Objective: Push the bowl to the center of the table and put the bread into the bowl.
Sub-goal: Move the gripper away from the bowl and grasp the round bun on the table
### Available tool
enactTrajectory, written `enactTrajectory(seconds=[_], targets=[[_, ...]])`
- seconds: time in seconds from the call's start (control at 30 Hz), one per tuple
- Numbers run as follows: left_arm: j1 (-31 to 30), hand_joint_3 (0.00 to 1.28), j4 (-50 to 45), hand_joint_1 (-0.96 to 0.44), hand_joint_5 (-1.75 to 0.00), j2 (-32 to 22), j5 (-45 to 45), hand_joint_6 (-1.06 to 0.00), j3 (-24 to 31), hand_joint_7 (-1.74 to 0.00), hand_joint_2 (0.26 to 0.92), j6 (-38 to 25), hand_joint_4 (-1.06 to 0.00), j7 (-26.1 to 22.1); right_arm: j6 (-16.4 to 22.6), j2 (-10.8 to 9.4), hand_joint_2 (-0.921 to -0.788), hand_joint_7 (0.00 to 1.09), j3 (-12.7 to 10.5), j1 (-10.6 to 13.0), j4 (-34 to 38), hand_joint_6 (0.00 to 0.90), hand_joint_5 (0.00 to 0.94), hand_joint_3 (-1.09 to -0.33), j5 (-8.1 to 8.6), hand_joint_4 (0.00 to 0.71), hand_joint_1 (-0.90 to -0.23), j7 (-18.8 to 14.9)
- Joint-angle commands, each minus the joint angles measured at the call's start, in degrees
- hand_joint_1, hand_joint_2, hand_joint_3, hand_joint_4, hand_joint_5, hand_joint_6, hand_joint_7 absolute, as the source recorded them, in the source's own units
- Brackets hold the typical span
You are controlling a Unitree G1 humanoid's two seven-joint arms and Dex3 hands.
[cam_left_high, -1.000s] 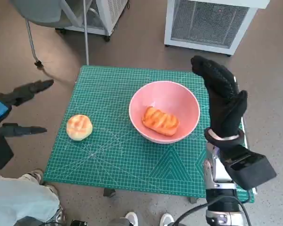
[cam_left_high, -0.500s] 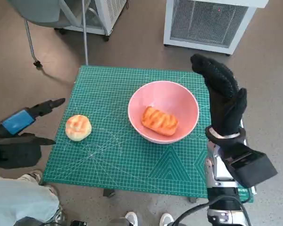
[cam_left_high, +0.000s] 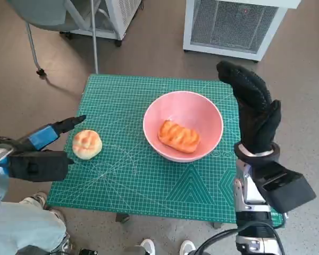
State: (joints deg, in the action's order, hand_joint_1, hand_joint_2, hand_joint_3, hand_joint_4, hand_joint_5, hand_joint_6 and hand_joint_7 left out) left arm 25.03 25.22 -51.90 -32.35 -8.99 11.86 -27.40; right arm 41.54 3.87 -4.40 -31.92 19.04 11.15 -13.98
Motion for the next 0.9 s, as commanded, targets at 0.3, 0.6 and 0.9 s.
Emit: enactTrajectory(seconds=[0.3,0.6,0.9], targets=[[7.5,0.00,15.1,-0.01,-0.01,5.5,-5.3,-0.17,-7.1,-0.01,0.762,2.7,-0.04,8.0,-1.3,0.0,-0.921,0.69,-0.2,1.7,-0.7,-0.001,0.033,-0.805,0.27,0.278,-0.507,-0.1],[10.5,0.01,22.2,-0.02,-0.02,8.8,-7.5,-0.25,-11.3,-0.03,0.780,3.7,-0.13,11.7,-1.5,-0.3,-0.921,0.69,-0.3,1.8,-0.8,-0.001,0.033,-0.804,0.20,0.277,-0.507,0.1],[12.6,0.05,27.3,-0.07,-0.09,9.0,-9.6,-0.64,-14.9,-0.34,0.883,9.3,-0.60,16.9,-1.7,-0.4,-0.921,0.69,-0.4,2.1,-1.2,-0.001,0.034,-0.804,0.18,0.277,-0.507,0.3]])
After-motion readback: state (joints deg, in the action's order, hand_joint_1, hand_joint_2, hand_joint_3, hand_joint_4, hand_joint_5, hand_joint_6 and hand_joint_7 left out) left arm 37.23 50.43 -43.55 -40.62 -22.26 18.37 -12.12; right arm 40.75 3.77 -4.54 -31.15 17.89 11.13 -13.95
